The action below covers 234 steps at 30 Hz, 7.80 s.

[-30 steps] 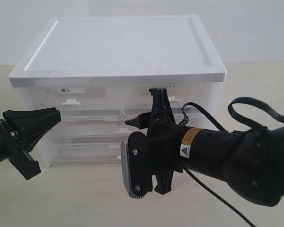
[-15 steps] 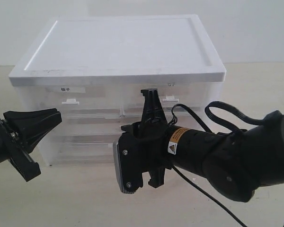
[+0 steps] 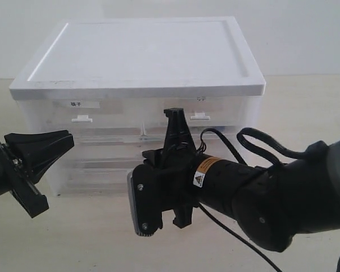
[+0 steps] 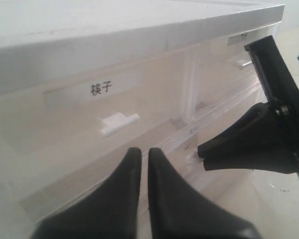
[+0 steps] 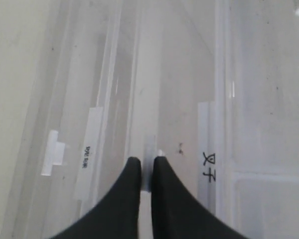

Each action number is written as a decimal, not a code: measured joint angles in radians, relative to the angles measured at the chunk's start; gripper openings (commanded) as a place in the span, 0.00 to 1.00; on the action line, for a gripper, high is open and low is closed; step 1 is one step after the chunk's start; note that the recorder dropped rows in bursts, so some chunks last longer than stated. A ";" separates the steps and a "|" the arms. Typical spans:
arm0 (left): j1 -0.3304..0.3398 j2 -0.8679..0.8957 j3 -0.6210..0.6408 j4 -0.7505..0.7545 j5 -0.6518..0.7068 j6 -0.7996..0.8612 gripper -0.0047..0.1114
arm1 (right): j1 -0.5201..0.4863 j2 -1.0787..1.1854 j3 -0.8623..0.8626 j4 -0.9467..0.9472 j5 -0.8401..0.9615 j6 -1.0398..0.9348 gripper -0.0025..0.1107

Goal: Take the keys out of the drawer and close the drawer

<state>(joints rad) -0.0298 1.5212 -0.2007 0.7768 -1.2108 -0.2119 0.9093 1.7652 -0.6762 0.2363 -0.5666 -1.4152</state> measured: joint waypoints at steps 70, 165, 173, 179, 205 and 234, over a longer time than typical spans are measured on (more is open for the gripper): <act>0.000 -0.041 -0.009 0.100 0.000 -0.036 0.08 | 0.069 -0.436 -0.237 -0.017 1.020 0.922 0.42; 0.000 -0.041 -0.009 0.121 0.000 -0.061 0.08 | -0.081 -0.230 -0.297 -0.431 1.242 1.370 0.57; 0.000 -0.041 -0.009 0.121 0.000 -0.065 0.08 | -0.081 -0.142 -0.297 -0.462 1.224 1.367 0.56; 0.000 -0.041 -0.009 0.121 0.000 -0.065 0.08 | -0.081 -0.120 -0.304 -0.472 1.208 1.367 0.34; 0.000 -0.041 -0.009 0.125 0.000 -0.065 0.08 | -0.027 -0.382 -0.309 -0.563 1.223 1.319 0.02; 0.000 -0.041 -0.009 0.157 0.000 -0.065 0.08 | 0.238 -0.437 -0.257 -0.068 1.345 0.804 0.02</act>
<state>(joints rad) -0.0298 1.4798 -0.2094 0.9335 -1.2108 -0.2772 1.1476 1.3286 -0.9331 0.1679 0.7780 -0.6112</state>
